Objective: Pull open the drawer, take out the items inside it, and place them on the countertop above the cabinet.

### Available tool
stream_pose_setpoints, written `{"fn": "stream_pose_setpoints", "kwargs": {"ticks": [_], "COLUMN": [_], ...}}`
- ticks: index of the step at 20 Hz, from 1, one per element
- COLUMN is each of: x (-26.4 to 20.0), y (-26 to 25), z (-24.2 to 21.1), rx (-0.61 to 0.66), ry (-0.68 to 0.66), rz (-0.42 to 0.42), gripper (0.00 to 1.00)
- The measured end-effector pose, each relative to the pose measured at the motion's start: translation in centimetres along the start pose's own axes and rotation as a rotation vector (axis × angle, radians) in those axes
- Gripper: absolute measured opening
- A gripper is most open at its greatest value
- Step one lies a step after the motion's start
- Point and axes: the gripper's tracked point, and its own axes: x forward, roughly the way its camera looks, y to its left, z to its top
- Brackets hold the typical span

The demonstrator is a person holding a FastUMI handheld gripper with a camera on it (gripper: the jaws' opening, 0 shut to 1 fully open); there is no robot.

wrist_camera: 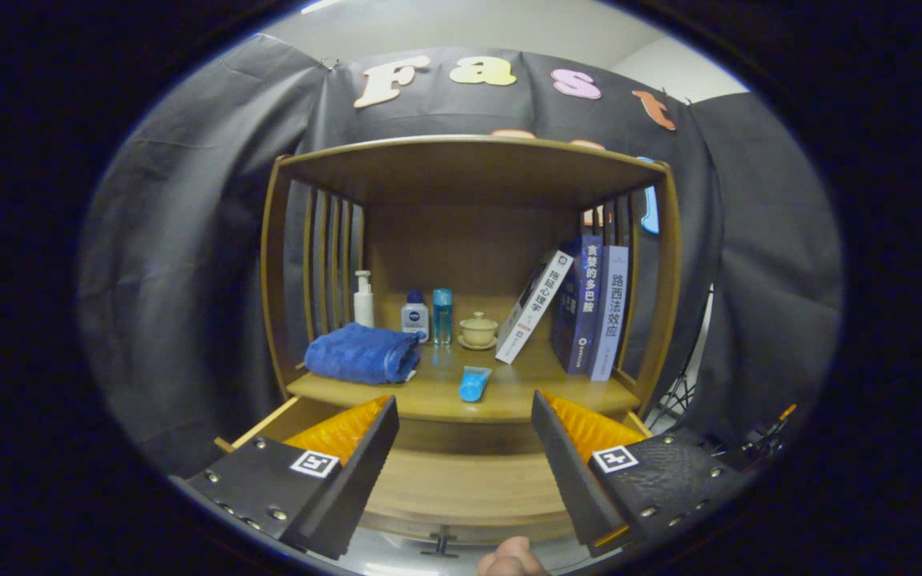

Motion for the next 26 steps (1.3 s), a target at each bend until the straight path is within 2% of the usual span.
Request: {"fn": "stream_pose_setpoints", "kwargs": {"ticks": [5,9,15,18,21,26], "x": [-3.6,-4.9,-6.6,-6.3,-5.4,-3.6], "y": [-0.6,-0.8,-4.0,-3.1,-2.2,-1.6], "z": [-3.5,-7.3,-13.0,-16.1,-16.8,-17.8], "rx": [-0.035,-0.023,0.010,0.067,0.118,0.124], "ry": [-0.039,-0.039,-0.065,0.007,0.023,0.049], "rz": [-0.016,-0.002,-0.086,-0.055,-0.044,-0.053], "gripper": [0.99,0.99,0.99,0.99,0.99,0.99]}}
